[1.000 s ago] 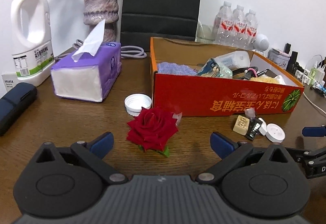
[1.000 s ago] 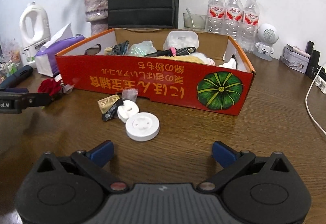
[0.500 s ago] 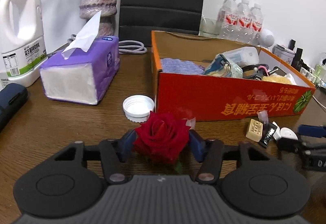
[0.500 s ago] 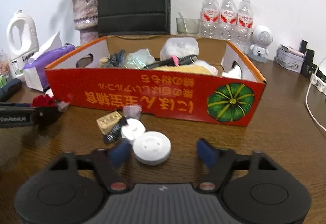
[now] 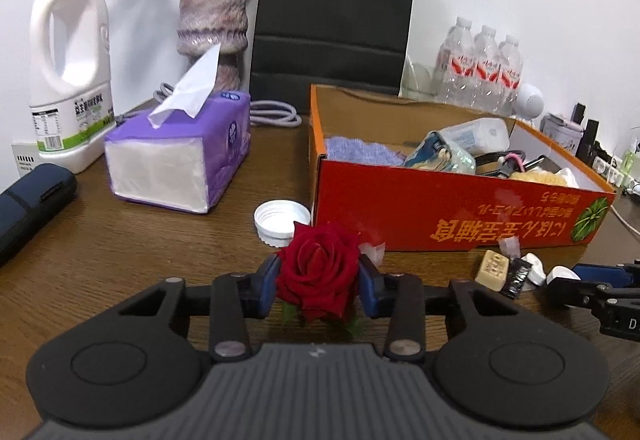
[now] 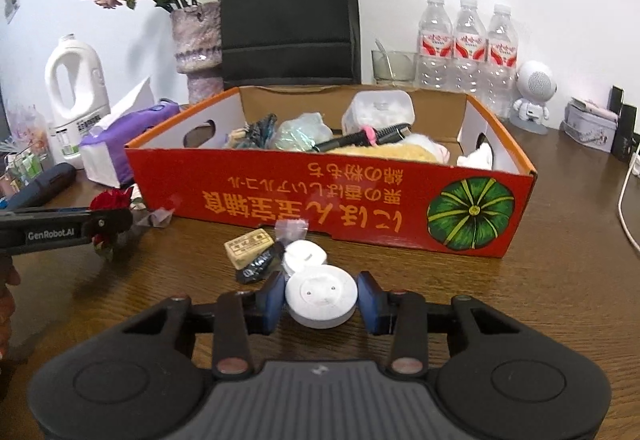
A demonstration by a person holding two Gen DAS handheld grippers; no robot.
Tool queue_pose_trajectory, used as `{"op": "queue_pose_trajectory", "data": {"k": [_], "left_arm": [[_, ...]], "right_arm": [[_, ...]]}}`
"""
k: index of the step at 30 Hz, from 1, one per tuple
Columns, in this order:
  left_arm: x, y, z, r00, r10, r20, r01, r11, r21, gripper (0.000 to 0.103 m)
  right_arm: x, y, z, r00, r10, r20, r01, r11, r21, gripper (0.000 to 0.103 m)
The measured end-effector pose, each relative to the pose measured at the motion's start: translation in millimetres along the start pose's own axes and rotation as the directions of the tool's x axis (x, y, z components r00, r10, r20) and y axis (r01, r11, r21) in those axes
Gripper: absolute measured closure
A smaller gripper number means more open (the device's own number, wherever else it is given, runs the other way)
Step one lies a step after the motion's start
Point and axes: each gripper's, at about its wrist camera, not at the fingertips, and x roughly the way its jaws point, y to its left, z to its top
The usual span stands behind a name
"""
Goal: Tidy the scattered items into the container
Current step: 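Grasp the red rose with left tool while right tool grasps the round white disc, then carry rose and disc into the box and open both tools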
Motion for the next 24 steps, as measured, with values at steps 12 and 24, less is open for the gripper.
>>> {"op": "queue_pose_trajectory", "data": {"k": [12, 24], "left_arm": [[-54.8, -38.5, 18.8, 0.979, -0.159, 0.124, 0.155, 0.987, 0.039, 0.063], [-44.0, -66.0, 77.2, 0.958, -0.228, 0.175, 0.222, 0.974, 0.052, 0.063]], "right_arm": [[-40.7, -12.4, 8.3, 0.996, -0.01, 0.083, 0.009, 1.0, 0.014, 0.065], [-53.9, -22.2, 63.6, 0.98, -0.012, 0.197, 0.013, 1.0, -0.006, 0.065]]}}
